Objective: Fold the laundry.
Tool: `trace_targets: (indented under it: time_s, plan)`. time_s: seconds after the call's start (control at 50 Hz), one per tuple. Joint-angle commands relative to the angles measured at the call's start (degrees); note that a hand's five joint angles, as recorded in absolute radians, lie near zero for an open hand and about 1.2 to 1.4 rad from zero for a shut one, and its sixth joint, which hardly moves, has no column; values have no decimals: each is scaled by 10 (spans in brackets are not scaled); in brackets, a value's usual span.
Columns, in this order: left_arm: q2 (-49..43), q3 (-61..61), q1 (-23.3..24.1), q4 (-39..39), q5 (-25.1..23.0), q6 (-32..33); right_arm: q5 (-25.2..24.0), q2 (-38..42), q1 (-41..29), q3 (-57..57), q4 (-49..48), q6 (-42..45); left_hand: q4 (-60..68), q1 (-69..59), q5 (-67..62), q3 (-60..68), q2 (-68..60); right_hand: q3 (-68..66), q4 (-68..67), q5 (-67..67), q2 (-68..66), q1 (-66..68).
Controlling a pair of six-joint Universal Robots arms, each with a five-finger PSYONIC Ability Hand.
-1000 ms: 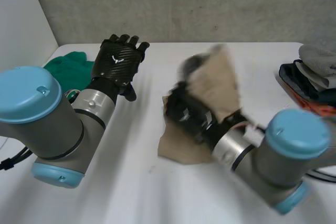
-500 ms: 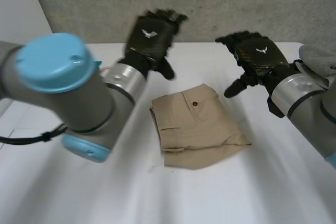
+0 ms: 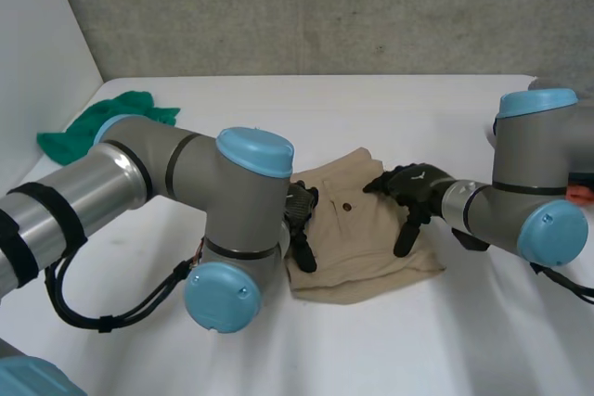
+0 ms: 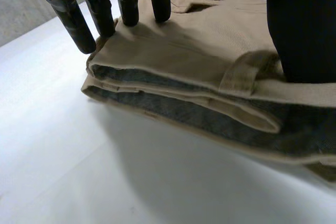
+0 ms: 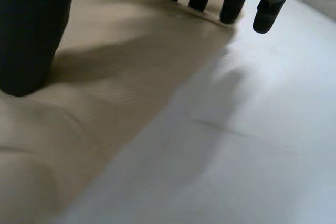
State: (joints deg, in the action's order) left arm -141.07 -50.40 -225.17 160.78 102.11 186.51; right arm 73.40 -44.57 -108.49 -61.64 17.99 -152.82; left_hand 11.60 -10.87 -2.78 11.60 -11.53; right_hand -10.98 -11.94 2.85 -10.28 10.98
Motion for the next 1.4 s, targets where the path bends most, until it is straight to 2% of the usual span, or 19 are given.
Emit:
trace_targets:
  time_s: [0.02, 0.08, 0.16, 0.24, 0.32, 0.34, 0.38, 0.46, 0.6, 0.78, 0.8, 0.82, 0.84, 0.86, 0.88, 1.08, 1.22, 1.4]
  plan:
    - [82, 2, -4, -5, -55, 0, 32, -95, 0, -68, -114, 10, -14, 6, 26, -14, 13, 10, 19, -29, 3, -10]
    - [113, 3, -14, 14, -80, -1, 31, -158, -3, -141, -172, 17, -16, 8, 27, -16, 15, 10, 19, -29, 3, -10]
    - [162, -2, -43, 82, -123, 0, 25, -247, -19, -255, -240, 18, -16, 9, 28, -16, 15, 10, 19, -29, 3, -10]
    - [202, 1, -62, 127, -182, -1, 18, -292, -37, -372, -318, 33, -12, 5, 24, -12, 12, 10, 19, -29, 3, -10]
    - [221, 18, -78, 132, -288, -3, 16, -300, -41, -481, -391, 53, -7, 0, 19, -7, 6, 10, 19, -29, 3, -10]
    - [223, 28, -87, 126, -338, -4, 14, -299, -41, -501, -407, 57, -7, 0, 19, -7, 6, 10, 19, -29, 3, -10]
    - [224, 32, -96, 112, -404, -5, 5, -293, -43, -538, -445, 60, -7, 0, 19, -7, 6, 10, 19, -29, 3, -10]
    - [223, 31, -101, 94, -466, -6, -10, -283, -49, -571, -518, 60, -9, 1, 21, -9, 8, 10, 19, -29, 3, -10]
    - [222, 19, -94, 92, -469, -5, -7, -200, -59, -548, -627, 62, -9, 2, 21, -9, 8, 10, 19, -29, 3, -10]
    - [225, -5, -81, 95, -470, -5, 3, -119, -73, -454, -647, 60, -9, 1, 21, -9, 8, 10, 19, -29, 3, -10]
    - [225, -7, -80, 95, -470, -5, 3, -116, -73, -446, -647, 60, -9, 1, 21, -9, 8, -34, -25, 15, -41, 34]
    - [226, -8, -79, 95, -470, -5, 2, -111, -75, -432, -647, 55, -9, 1, 21, -9, 8, -276, -267, 258, -283, 276]
    - [226, -12, -77, 95, -470, -4, 0, -109, -75, -426, -647, 53, -9, 1, 21, -9, 8, -450, -441, 431, -457, 450]
    - [226, -14, -77, 95, -470, -4, -2, -107, -76, -420, -646, 53, -7, 0, 19, -7, 6, -610, -600, 591, -617, 610]
    - [226, -16, -76, 95, -470, -4, -1, -106, -76, -414, -646, 52, -7, 0, 19, -7, 6, -689, -680, 671, -696, 689]
    - [256, -26, -69, 96, -470, -4, 3, -129, -71, -346, -624, 10, -14, 7, 26, -14, 13, -690, -681, 671, -697, 690]
    - [291, -19, -70, 117, -468, -7, 7, -232, -51, -285, -610, -67, -16, 8, 27, -16, 15, -690, -681, 671, -697, 690]
    - [315, -20, -71, 157, -448, -29, 20, -259, 114, -193, -609, -136, -16, 8, 27, -16, 15, -690, -681, 671, -697, 690]
